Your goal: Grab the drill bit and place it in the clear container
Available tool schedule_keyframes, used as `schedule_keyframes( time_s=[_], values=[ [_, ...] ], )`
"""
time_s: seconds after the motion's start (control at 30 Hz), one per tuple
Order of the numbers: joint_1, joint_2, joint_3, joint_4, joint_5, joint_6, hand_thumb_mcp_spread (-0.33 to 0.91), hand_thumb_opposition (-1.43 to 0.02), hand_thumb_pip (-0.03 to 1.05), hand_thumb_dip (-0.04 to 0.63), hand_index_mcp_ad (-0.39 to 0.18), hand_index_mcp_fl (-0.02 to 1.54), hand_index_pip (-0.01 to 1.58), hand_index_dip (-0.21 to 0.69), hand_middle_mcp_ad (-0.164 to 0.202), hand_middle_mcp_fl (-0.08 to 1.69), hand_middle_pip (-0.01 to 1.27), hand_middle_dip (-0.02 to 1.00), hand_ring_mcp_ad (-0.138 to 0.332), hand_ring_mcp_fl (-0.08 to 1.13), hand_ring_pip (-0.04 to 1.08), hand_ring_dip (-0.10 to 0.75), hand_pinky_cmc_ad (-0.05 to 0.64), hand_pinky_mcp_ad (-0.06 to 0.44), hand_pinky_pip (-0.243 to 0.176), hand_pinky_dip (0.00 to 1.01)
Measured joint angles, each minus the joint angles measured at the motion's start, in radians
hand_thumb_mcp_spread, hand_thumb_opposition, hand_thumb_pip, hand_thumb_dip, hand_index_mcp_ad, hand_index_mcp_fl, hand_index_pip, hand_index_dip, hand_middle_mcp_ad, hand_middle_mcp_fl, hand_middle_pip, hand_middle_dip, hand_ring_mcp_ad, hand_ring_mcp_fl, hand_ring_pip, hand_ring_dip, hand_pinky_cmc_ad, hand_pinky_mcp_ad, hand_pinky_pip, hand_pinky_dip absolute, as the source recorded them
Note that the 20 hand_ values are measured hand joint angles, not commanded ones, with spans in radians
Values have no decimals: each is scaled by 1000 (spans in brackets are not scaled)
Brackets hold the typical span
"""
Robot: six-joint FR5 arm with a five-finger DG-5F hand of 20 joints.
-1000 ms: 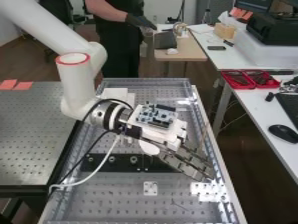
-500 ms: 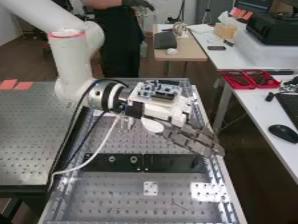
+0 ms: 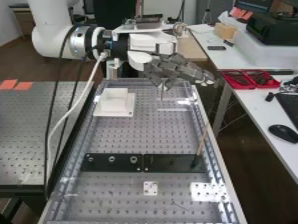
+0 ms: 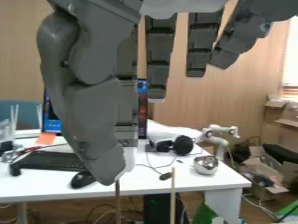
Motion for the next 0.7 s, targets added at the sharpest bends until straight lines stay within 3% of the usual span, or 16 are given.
schedule_keyframes(
  time_s=[0.37,0.7],
  values=[
    [95,35,-4,-33,-59,14,614,-1037,384,253,-94,1344,230,578,19,449,124,237,164,190,112,58,379,147,-52,155],
    [153,-24,34,-31,-129,51,613,-1037,374,251,-96,1365,215,578,23,449,124,237,164,188,110,58,379,143,-52,155]
  ],
)
